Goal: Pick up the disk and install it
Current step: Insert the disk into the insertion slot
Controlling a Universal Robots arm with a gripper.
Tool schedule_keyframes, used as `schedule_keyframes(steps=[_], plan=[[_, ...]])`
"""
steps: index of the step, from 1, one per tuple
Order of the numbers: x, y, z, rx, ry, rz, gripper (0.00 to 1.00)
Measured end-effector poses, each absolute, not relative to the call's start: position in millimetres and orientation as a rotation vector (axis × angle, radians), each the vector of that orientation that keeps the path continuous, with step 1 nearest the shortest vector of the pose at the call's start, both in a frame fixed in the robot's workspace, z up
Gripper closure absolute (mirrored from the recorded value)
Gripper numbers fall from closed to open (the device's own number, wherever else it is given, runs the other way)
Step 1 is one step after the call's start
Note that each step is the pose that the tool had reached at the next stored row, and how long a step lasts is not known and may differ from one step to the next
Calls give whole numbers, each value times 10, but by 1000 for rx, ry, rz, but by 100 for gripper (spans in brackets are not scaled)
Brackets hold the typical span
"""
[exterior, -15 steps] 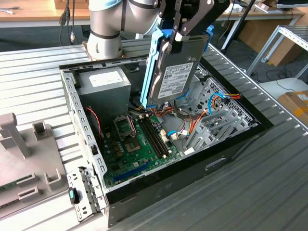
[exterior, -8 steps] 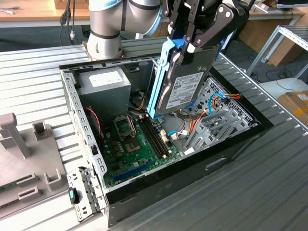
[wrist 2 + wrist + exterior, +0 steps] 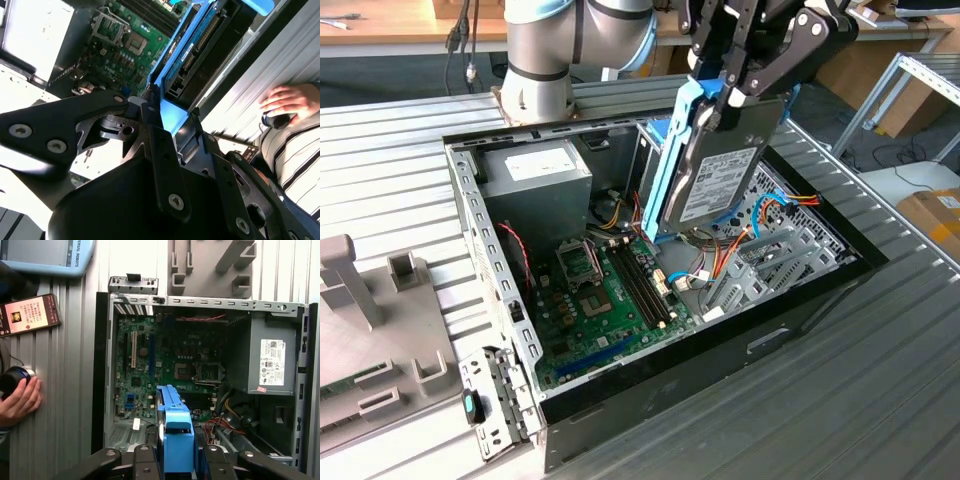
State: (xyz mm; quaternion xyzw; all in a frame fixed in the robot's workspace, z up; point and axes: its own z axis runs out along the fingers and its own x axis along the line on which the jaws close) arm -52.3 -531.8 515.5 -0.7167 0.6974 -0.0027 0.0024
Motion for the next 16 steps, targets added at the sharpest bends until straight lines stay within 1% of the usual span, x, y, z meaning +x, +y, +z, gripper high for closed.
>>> schedule_keyframes(steps=[4,8,12,16], plan=[[-329,-5328,5156,-2249,2188,-8,64],[-267,-5419,5155,-2249,2188,-9,64],[-224,-5515,5151,-2257,2196,-26,64],[-61,-5515,5070,-2261,2200,-35,64]])
